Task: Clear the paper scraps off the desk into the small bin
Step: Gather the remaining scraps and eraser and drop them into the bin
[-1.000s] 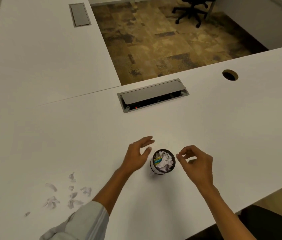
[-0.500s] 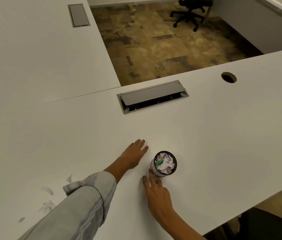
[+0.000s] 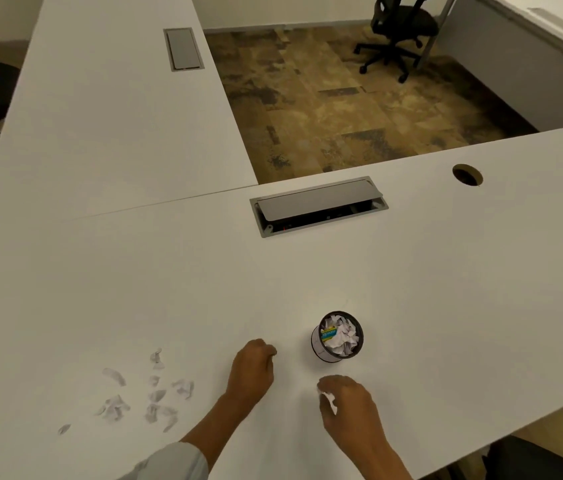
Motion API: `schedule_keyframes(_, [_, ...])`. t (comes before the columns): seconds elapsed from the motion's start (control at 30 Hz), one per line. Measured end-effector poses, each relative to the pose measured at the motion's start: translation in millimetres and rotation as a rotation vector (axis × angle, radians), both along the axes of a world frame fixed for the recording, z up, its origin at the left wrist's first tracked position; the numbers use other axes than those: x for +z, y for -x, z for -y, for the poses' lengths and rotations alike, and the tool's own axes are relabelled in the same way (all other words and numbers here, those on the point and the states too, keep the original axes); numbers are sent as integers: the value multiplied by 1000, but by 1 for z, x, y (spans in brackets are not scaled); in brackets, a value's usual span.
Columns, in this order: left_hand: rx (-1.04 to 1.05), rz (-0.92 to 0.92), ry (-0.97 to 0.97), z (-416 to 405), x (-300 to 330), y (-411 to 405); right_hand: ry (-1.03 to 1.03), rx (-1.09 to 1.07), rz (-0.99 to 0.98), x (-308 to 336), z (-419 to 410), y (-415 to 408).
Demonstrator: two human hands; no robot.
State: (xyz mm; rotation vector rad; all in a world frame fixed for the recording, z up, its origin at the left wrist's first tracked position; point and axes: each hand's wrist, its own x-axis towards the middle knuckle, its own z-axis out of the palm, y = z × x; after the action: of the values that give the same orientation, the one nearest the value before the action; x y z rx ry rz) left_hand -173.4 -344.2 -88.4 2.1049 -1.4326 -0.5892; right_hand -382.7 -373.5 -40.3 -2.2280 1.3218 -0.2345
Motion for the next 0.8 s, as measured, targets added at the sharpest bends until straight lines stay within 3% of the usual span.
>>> schedule_keyframes(0.1, [166, -235, 193, 9, 40, 22, -29, -260, 320, 44, 20, 0])
schedule_keyframes(0.17, [163, -320, 283, 28, 68, 40, -6, -325, 408, 60, 37, -7])
schedule_keyframes(0.27, [95, -423, 284, 55, 91, 59, 3, -319, 438, 62, 54, -16])
schedule_keyframes(0.37, [20, -459, 237, 62, 91, 62, 70, -321, 333, 53, 57, -13])
schedule_keyframes(0.57, [152, -342, 211, -5, 64, 13, 89, -395, 414, 58, 26, -8])
schedule_keyframes(0.8, [466, -83, 128, -143, 41, -56, -246, -20, 360, 17, -30, -70])
